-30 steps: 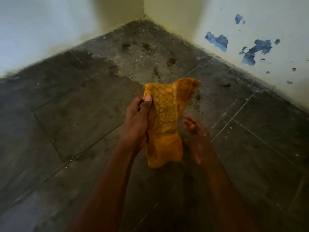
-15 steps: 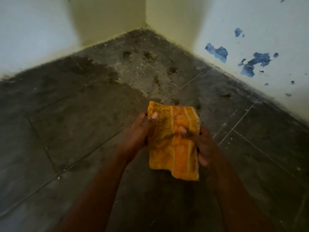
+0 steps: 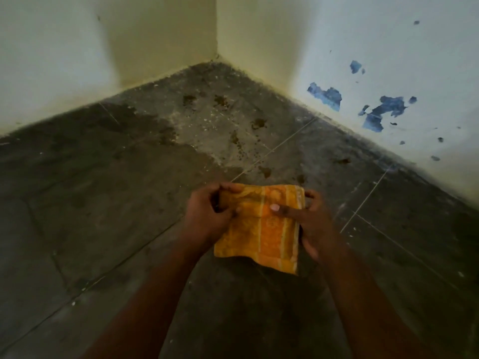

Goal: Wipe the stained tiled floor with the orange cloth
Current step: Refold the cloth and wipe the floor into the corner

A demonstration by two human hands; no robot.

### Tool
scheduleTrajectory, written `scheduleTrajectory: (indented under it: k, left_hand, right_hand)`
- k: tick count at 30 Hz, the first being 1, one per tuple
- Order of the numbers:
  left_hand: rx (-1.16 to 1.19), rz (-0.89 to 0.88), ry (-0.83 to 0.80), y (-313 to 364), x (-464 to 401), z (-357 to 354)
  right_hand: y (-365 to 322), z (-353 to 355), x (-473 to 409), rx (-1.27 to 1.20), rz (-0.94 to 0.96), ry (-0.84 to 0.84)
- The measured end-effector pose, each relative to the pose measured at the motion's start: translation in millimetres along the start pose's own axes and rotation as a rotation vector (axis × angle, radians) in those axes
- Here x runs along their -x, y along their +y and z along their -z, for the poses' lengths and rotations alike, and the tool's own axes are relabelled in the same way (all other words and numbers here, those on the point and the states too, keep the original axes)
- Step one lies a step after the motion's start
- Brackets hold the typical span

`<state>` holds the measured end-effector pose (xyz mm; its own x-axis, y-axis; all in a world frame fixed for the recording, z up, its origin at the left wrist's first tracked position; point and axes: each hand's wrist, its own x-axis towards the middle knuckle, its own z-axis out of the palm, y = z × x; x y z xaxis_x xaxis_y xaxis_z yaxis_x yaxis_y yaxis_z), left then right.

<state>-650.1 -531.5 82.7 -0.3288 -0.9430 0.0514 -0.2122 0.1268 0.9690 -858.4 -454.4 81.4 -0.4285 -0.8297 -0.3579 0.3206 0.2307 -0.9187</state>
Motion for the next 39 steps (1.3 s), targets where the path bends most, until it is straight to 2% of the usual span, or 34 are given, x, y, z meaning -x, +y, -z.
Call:
scheduleTrajectory:
  k: [3,5,10,13,17,19,22,27,31,34,36,39]
  left_hand:
    - [-0.081,-0.072,0.004,0.2,3.1,-4.7]
    - [-0.101,-0.092,0.008,-0.9,5.0,-7.1]
    - [-0.299,-0.167,0.039,2.0,0.7,-17.5]
    - [-0.292,-0.249,0.097,6.8,-0.5,-22.6]
    - [-0.369,-0.343,0.168,14.8,-7.0,-20.8]
    - [-0.359,-0.365,0.063,20.4,-11.5,-18.1]
    - [-0.207,-0.262,-0.151,34.4,-10.1,-25.5]
    - [-0.087,-0.254,-0.168,52.8,-5.2,-46.9]
    - [-0.045,-0.229,-0.217,55.5,-7.2,-58.9]
    - [0.1,-0.082,-0.242,49.0,-14.6,-68.9]
    - [0.085,0.023,-0.221,33.0,-21.2,-75.8]
    - [-0.233,0.093,-0.119,2.6,-29.5,-78.0]
  right_hand:
    - [5.1,6.8,0.6,0.043,0.131,0.049]
    - [6.5,10.3,2.7,0.212,0.247,0.032]
    - [5.9,9.0,-0.7,0.496,0.359,0.108]
    - [10.9,14.9,-6.5,0.663,0.448,0.106]
    - [-3.2,26.5,9.1,0.626,0.43,0.039]
    - [-16.0,35.6,22.1,0.489,0.346,-0.042]
    - [-26.9,50.7,34.8,0.391,0.256,-0.096]
    - [-41.8,61.4,58.5,0.462,0.171,-0.14]
    - [-37.6,70.5,63.7,0.254,0.047,-0.057]
    - [-32.5,71.9,57.9,0.093,0.009,0.068]
    - [-29.8,76.1,47.6,0.21,0.18,0.207]
    - [-21.4,82.8,24.7,0.555,0.5,0.39]
